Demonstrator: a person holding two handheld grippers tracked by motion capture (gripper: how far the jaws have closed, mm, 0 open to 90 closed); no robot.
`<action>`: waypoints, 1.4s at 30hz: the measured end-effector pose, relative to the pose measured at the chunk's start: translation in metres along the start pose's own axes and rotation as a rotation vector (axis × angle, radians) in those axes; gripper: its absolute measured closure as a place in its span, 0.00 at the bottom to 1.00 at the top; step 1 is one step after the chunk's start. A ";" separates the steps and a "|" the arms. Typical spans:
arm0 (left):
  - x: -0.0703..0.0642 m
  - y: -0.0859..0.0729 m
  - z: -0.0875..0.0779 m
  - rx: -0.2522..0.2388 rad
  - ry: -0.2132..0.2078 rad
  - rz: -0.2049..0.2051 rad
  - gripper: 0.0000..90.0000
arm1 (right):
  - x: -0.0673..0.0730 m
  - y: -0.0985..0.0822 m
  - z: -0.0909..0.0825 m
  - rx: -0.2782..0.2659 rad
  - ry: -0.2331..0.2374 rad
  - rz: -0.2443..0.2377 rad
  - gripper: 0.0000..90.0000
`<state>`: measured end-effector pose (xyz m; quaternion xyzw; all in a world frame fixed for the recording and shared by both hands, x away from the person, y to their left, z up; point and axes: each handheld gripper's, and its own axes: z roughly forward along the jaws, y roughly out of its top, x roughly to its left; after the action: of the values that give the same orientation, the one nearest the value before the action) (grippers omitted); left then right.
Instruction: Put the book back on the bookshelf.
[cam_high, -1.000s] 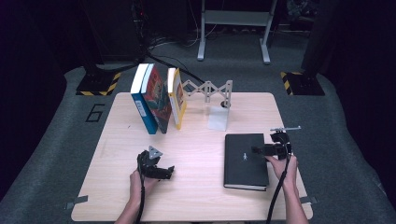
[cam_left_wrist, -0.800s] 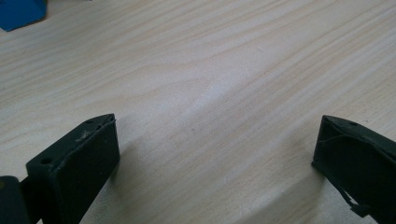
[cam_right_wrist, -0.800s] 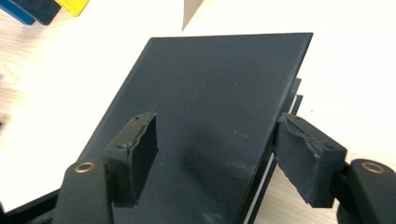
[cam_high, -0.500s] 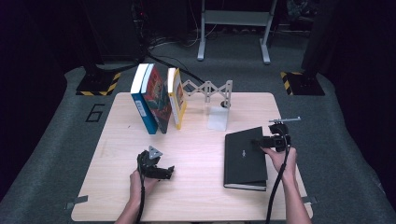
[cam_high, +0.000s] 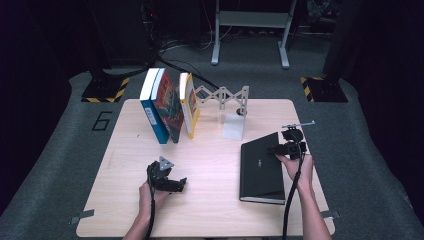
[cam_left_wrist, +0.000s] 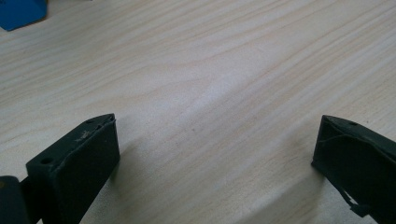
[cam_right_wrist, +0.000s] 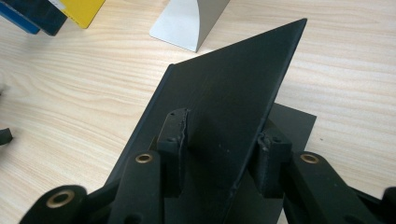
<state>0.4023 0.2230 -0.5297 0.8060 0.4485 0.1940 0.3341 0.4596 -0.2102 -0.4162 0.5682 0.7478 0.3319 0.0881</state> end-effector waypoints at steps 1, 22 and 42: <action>0.000 0.000 0.000 0.000 0.001 0.000 0.00 | 0.001 0.000 0.001 0.007 0.001 0.005 0.67; -0.001 0.000 0.000 -0.004 0.009 -0.006 0.00 | 0.008 0.014 -0.001 0.055 0.026 -0.106 0.76; -0.002 0.000 0.000 -0.002 0.013 -0.013 0.00 | 0.008 0.040 -0.008 0.095 -0.073 -0.224 0.81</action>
<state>0.4018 0.2215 -0.5300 0.8014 0.4556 0.1977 0.3333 0.4841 -0.2006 -0.3839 0.4964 0.8177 0.2633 0.1250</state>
